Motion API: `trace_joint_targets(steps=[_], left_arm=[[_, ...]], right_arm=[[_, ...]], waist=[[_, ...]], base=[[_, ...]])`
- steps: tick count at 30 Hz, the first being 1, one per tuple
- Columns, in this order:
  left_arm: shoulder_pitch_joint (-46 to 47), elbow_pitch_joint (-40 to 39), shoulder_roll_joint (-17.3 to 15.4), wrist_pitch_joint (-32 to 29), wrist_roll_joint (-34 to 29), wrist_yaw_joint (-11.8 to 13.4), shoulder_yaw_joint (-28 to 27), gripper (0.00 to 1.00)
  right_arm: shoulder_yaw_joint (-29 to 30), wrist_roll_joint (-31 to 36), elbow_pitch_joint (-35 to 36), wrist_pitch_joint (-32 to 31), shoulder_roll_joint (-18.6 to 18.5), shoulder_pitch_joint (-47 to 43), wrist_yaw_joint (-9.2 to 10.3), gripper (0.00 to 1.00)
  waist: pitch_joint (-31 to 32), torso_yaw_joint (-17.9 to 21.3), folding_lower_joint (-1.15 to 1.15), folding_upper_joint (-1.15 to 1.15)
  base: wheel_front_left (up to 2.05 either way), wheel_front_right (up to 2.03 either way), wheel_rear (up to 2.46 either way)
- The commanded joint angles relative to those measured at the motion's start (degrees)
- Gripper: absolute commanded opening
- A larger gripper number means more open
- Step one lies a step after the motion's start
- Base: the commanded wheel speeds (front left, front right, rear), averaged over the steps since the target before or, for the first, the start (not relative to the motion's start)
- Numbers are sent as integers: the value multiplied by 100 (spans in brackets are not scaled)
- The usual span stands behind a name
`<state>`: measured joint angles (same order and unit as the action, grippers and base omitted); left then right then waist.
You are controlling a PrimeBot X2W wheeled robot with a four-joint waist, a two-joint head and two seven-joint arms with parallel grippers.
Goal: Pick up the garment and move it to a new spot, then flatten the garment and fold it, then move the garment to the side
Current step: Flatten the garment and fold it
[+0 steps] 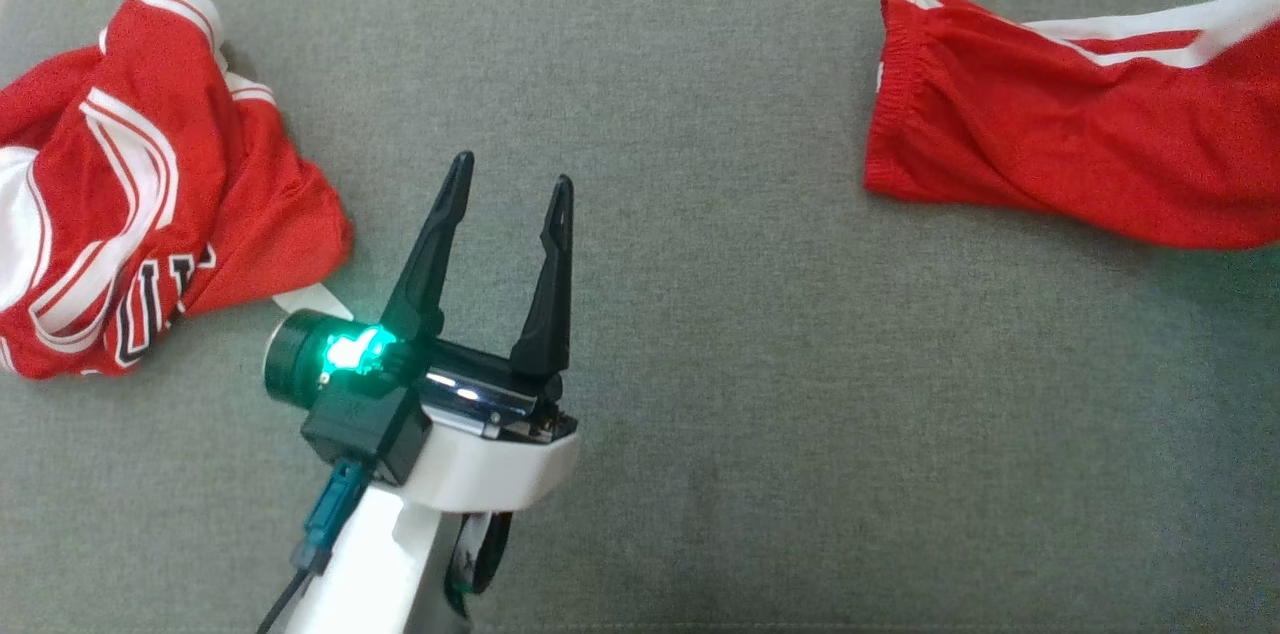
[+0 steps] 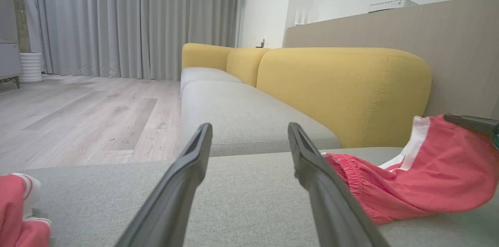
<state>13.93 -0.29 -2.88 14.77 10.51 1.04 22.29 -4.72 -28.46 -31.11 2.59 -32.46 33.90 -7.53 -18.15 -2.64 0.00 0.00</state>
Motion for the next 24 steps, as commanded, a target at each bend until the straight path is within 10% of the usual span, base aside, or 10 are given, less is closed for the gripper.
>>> trace_joint_targets(steps=[1,10,11,12,24], left_arm=[[50,-170,-1,23,-73,41,-172,100],[34,-127,0,23,-3,49,-99,100],[41,-113,0,23,19,47,-72,100],[48,-97,0,23,44,51,-52,100],[-431,71,0,23,312,316,-68,100]], right_arm=[[-149,92,367,64,52,109,4,0],[-1152,680,990,-41,1506,249,4,0],[-1302,703,888,-51,1622,223,4,31],[-1443,736,775,-36,1702,201,4,100],[-1233,1162,499,1199,1598,-843,4,100]], waist=[[70,9,0,0],[153,-106,0,0],[158,-146,0,0],[169,-183,0,0],[1034,-319,0,0]], base=[[0,0,0],[0,0,0],[0,0,0],[0,0,0],[0,0,0]])
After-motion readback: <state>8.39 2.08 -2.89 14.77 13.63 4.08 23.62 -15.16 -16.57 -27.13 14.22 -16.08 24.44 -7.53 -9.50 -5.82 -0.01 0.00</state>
